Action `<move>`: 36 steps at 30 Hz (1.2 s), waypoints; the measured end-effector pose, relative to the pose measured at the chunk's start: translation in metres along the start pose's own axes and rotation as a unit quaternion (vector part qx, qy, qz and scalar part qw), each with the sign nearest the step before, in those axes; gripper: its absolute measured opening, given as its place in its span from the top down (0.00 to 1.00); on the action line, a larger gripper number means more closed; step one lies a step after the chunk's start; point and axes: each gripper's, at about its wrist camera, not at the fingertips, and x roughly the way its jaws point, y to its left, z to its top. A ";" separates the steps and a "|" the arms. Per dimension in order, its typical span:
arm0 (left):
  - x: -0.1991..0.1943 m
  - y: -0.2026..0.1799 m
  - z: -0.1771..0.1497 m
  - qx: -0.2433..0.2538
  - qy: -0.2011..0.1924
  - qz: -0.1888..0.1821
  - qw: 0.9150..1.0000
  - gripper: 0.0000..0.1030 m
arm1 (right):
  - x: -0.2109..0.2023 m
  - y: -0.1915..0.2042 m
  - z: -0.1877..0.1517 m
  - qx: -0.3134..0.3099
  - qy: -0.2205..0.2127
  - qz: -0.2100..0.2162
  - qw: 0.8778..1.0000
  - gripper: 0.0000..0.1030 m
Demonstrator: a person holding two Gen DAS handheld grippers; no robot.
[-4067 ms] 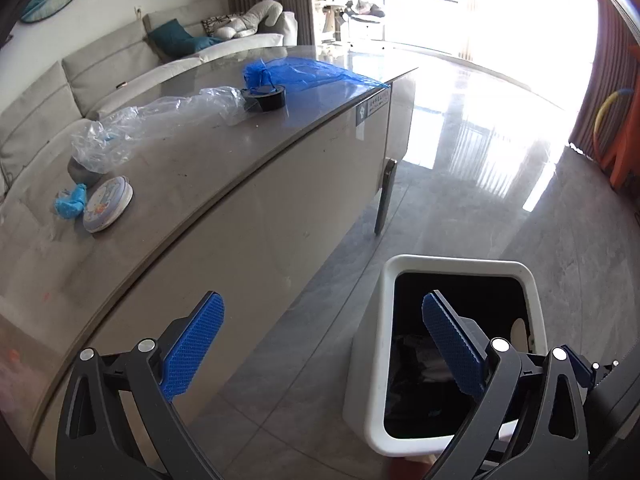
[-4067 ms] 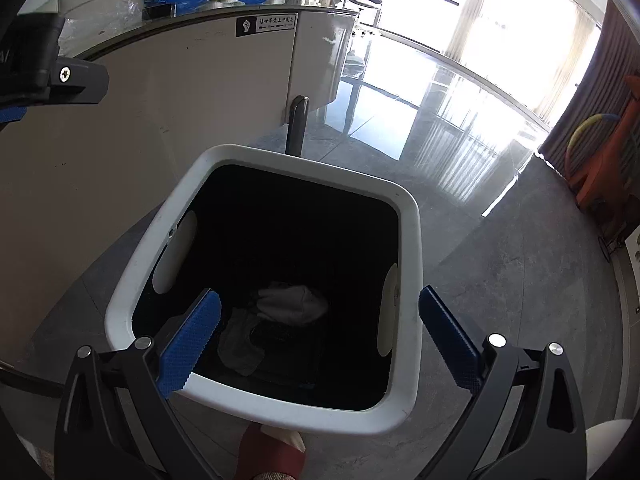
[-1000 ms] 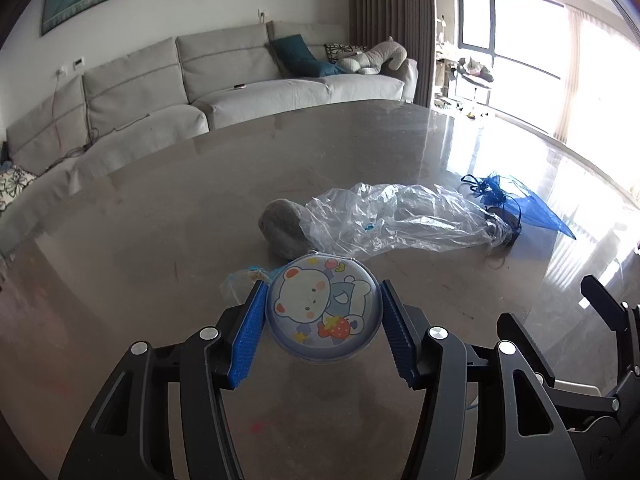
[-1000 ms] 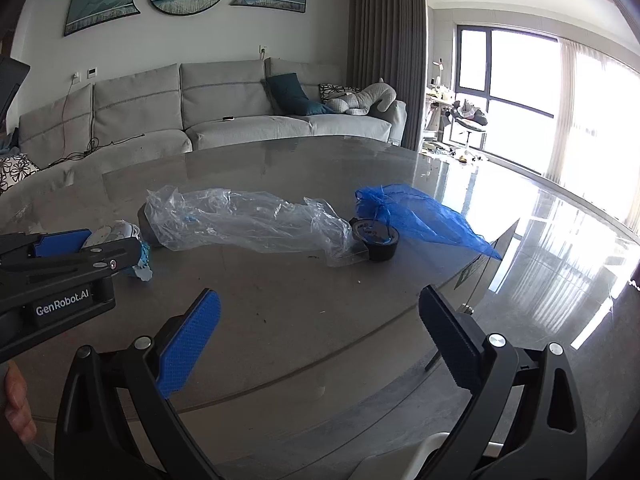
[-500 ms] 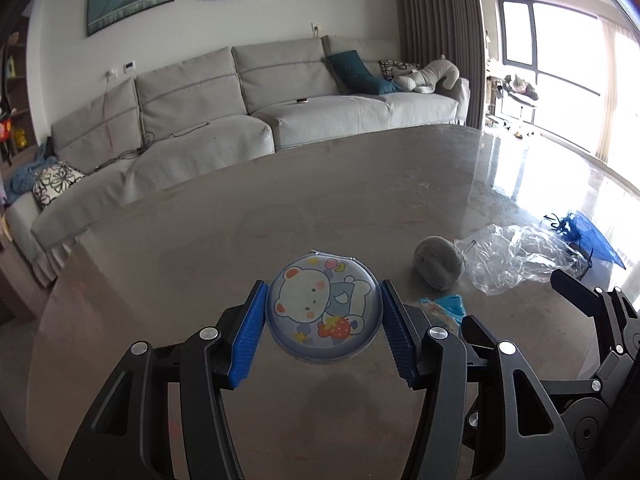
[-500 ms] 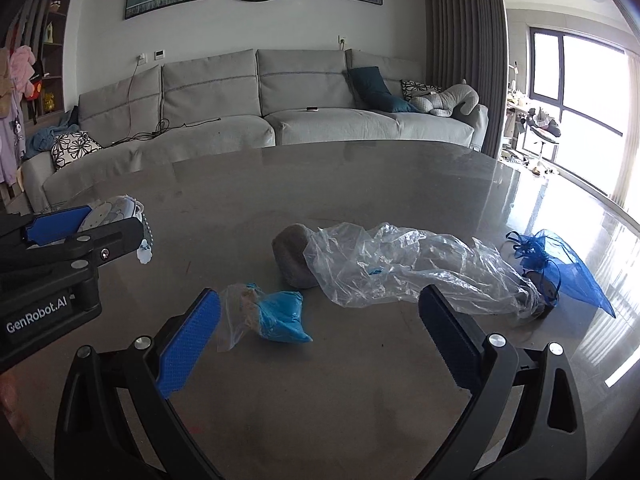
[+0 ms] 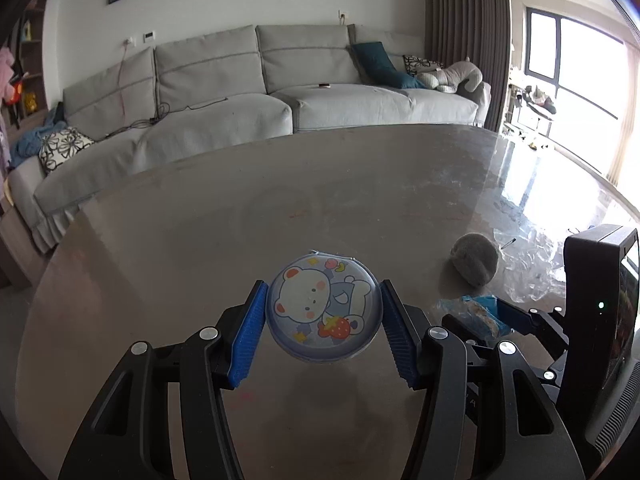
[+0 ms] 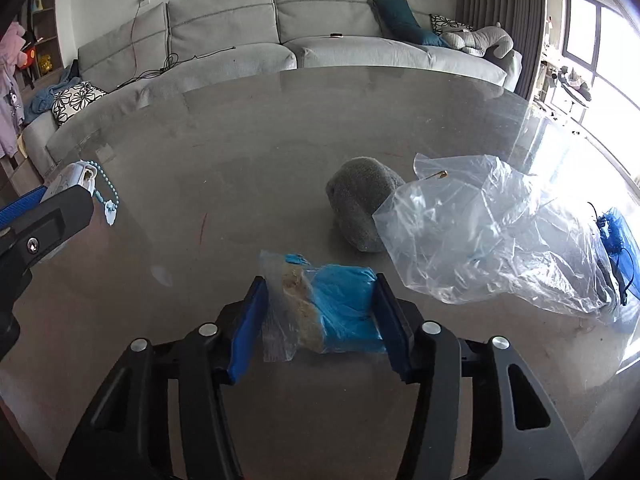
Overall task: Collect trash
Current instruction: 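Grasp the small bag with blue contents with the right tool while the left tool holds the tin, then carry the tin and blue-filled bag to the white bin and release both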
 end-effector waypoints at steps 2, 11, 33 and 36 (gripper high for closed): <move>0.001 -0.001 0.000 -0.002 0.002 -0.003 1.000 0.46 | -0.003 0.000 -0.002 -0.004 -0.001 0.008 1.000 0.67; -0.004 -0.003 0.000 -0.008 -0.007 -0.007 1.000 0.46 | -0.033 -0.004 -0.009 -0.004 -0.043 0.019 0.999 0.71; -0.082 -0.124 -0.051 0.108 -0.029 -0.151 0.982 0.46 | -0.174 -0.087 -0.083 0.086 -0.107 -0.098 0.986 0.72; -0.101 -0.156 -0.068 0.140 -0.034 -0.177 0.974 0.46 | -0.194 -0.101 -0.112 0.104 -0.106 -0.125 0.981 0.72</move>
